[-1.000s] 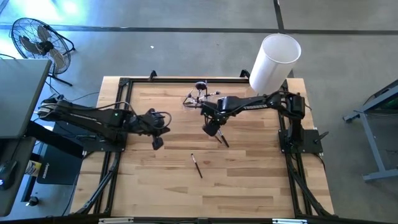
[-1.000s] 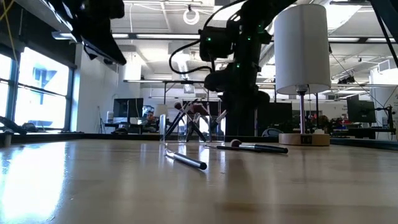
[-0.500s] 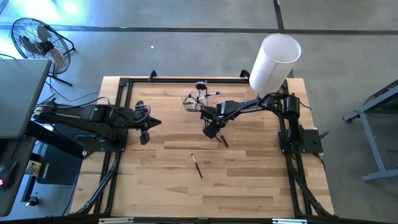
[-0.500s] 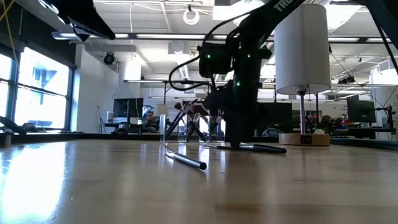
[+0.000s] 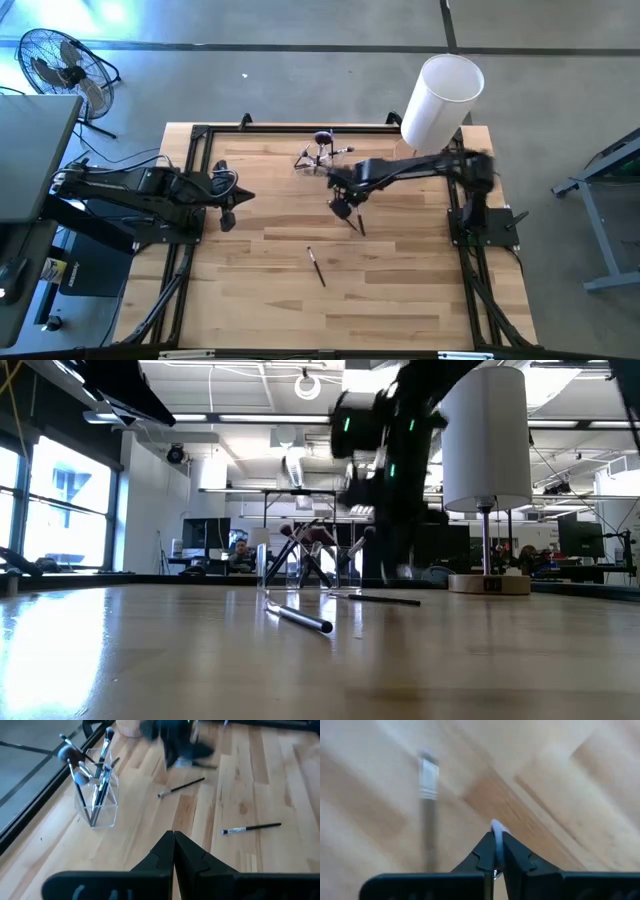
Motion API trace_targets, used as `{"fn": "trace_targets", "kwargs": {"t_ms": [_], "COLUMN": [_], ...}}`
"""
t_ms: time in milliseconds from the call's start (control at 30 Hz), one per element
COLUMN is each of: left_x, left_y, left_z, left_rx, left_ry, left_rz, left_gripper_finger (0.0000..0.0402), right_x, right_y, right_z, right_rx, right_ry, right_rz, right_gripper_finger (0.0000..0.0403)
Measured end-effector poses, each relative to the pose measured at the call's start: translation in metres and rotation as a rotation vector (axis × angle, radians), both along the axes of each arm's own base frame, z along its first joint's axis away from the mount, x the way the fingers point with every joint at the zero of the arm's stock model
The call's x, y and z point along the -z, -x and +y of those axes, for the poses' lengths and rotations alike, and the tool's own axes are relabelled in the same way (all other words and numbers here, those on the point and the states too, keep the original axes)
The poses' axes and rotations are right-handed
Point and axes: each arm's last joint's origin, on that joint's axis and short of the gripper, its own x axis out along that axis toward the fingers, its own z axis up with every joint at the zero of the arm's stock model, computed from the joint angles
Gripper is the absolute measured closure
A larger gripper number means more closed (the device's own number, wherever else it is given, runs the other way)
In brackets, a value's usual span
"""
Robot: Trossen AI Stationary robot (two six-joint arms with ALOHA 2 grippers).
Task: Put items in baskets/containers
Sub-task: Put the black powder brush into the transparent organizer
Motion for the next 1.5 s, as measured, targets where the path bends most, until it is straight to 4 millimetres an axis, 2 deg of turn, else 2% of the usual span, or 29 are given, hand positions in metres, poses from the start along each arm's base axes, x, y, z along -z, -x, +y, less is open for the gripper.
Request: {"fn": "trace_targets", "kwargs": {"t_ms": [100,200,267,367,433,533,600,667,733,967,1100,1200,1400,1500], "left_x": [0.001,0.001,0.002,0.002,0.002,0.002,0.001,0.000,-0.002,-0.002,-0.003,-0.003,-0.002,-0.001], "left_y": [0.001,0.002,0.002,0.003,0.003,0.003,0.003,0.002,0.001,0.002,0.001,0.000,-0.002,-0.004], "left_z": [0.000,0.001,0.001,0.002,0.002,0.003,0.004,0.005,0.005,0.005,0.006,0.005,0.006,0.006], "left_rx": [-0.011,-0.024,-0.037,-0.057,-0.072,-0.115,-0.149,-0.173,-0.183,-0.207,-0.210,-0.210,-0.236,-0.261], "left_ry": [0.014,0.012,0.003,-0.011,-0.015,-0.013,-0.017,-0.022,-0.024,-0.038,-0.039,-0.038,-0.058,-0.065], "left_rz": [0.012,0.013,0.016,0.023,0.021,0.010,-0.004,-0.025,-0.044,-0.051,-0.055,-0.060,-0.050,-0.054], "left_gripper_finger": [0.0401,0.0401,0.0401,0.0401,0.0401,0.0401,0.0401,0.0401,0.0401,0.0401,0.0401,0.0401,0.0401,0.0401], "right_x": [-0.049,-0.084,-0.108,-0.126,-0.122,-0.105,-0.092,-0.072,-0.054,-0.026,-0.018,-0.008,-0.005,-0.016], "right_y": [0.012,0.030,0.040,0.053,0.057,0.061,0.065,0.065,0.060,0.042,0.037,0.035,0.030,0.026], "right_z": [0.005,0.010,0.009,0.002,-0.005,-0.016,-0.025,-0.035,-0.047,-0.087,-0.099,-0.101,-0.100,-0.096], "right_rx": [-0.005,-0.028,-0.035,-0.016,-0.038,-0.110,-0.145,-0.177,-0.186,-0.240,-0.312,-0.352,-0.417,-0.437], "right_ry": [0.078,0.210,0.357,0.595,0.723,0.965,1.125,1.215,1.211,1.213,1.167,1.079,0.983,0.982], "right_rz": [-0.116,-0.176,-0.279,-0.486,-0.664,-0.954,-1.065,-1.031,-0.961,-0.857,-0.842,-0.753,-0.686,-0.704], "right_gripper_finger": [0.0396,0.0394,0.0398,0.0398,0.0399,0.0399,0.0397,0.0398,0.0400,0.0397,0.0399,0.0388,0.0334,0.0301]}}
